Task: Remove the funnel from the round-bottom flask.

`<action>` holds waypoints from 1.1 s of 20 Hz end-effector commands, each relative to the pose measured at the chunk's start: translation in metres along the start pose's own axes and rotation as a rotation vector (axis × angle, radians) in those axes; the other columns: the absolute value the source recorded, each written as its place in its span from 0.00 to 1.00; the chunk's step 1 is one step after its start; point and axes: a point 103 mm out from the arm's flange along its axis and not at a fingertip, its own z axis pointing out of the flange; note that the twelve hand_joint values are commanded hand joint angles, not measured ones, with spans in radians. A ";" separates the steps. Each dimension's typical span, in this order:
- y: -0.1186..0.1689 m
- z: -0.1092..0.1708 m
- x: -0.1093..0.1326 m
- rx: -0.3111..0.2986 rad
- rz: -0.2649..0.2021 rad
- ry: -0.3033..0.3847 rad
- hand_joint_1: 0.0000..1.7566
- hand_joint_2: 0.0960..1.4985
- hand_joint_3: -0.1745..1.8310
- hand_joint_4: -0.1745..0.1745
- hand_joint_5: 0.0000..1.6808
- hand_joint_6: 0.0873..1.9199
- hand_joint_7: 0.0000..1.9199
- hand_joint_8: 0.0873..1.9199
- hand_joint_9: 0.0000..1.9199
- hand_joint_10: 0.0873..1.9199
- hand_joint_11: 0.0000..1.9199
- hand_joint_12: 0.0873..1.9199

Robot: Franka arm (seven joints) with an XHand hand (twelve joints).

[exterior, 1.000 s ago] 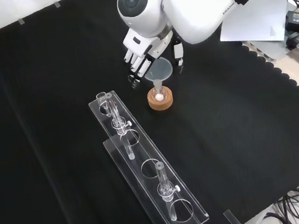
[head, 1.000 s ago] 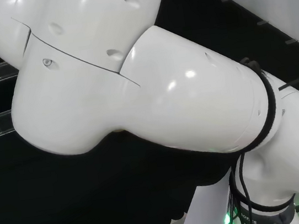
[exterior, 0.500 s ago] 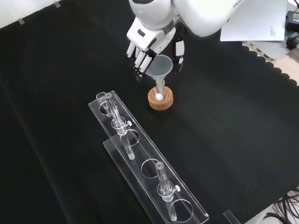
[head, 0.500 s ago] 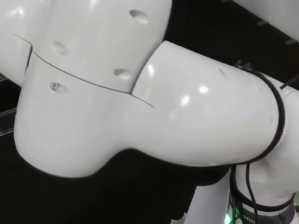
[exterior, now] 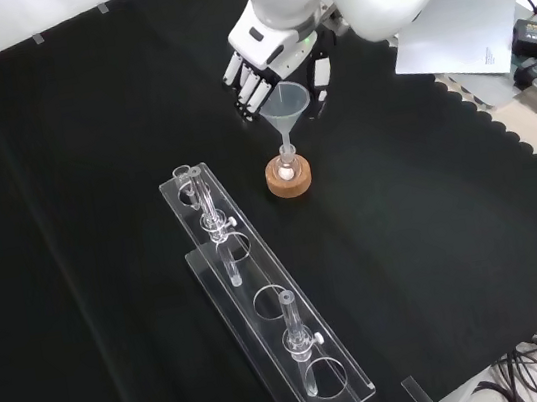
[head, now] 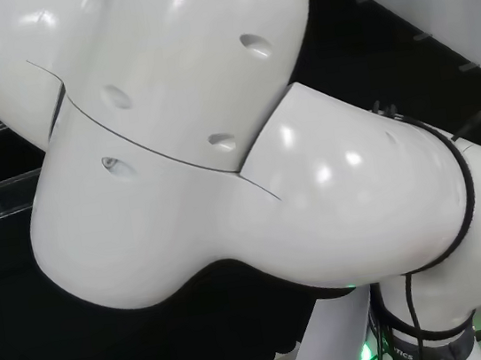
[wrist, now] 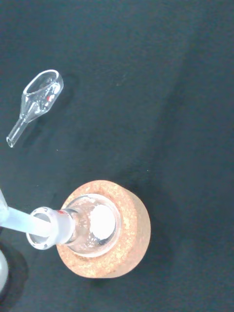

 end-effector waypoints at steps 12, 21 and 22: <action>-0.038 -0.059 -0.021 -0.043 0.036 -0.015 0.44 0.49 0.30 0.44 0.37 0.31 0.36 0.34 0.55 0.17 0.35 0.64; -0.037 -0.088 -0.037 -0.052 0.061 0.005 0.44 0.49 0.30 0.44 0.38 0.32 0.35 0.34 0.54 0.17 0.36 0.64; -0.037 -0.091 -0.038 -0.055 0.062 0.006 0.44 0.49 0.30 0.44 0.38 0.32 0.35 0.34 0.54 0.17 0.36 0.64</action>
